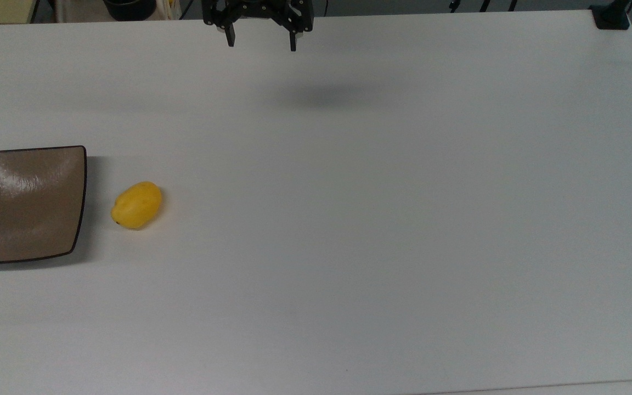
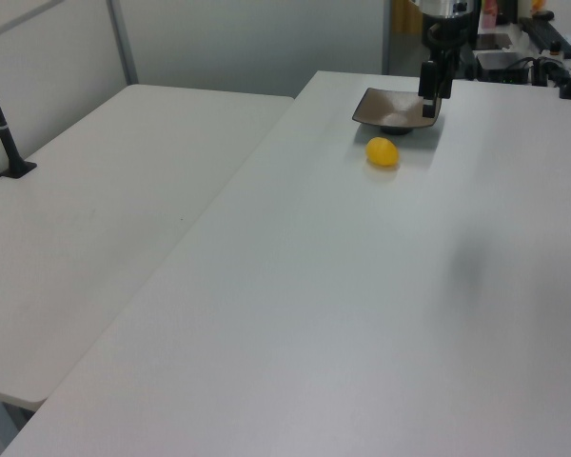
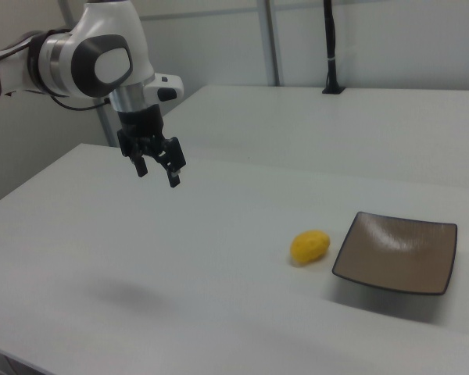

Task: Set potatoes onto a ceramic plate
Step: 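Move the open gripper toward the yellow potato beside the plate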

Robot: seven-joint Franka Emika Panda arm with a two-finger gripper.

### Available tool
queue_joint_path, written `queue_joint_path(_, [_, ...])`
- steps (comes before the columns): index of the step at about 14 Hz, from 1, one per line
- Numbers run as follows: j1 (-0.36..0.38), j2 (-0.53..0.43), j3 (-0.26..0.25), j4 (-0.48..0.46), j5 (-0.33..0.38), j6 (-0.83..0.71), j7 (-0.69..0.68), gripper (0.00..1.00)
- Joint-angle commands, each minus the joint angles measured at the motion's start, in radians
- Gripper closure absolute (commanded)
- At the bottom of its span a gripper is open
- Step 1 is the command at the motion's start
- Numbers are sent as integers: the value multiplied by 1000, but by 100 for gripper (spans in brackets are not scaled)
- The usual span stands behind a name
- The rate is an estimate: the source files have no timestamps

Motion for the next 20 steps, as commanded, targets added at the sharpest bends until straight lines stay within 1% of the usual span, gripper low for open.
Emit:
queue_joint_path(1, [-5,-34,-5,-21,4,-17,-10,0])
queue_joint_path(6, [-6,-36,-5,-21,6,-8,2,0])
queue_joint_path(10, [-16,-37,-5,-21,15,3,62,0])
queue_joint_path(12, [-35,-42,-5,-21,26,12,132,0])
queue_joint_path(14, [-40,-37,-5,-22,40,32,178,0])
queue_joint_path(18, [-81,-34,-5,-30,40,182,372,0])
queue_joint_path(20, [-97,-30,-5,-33,37,249,406,0])
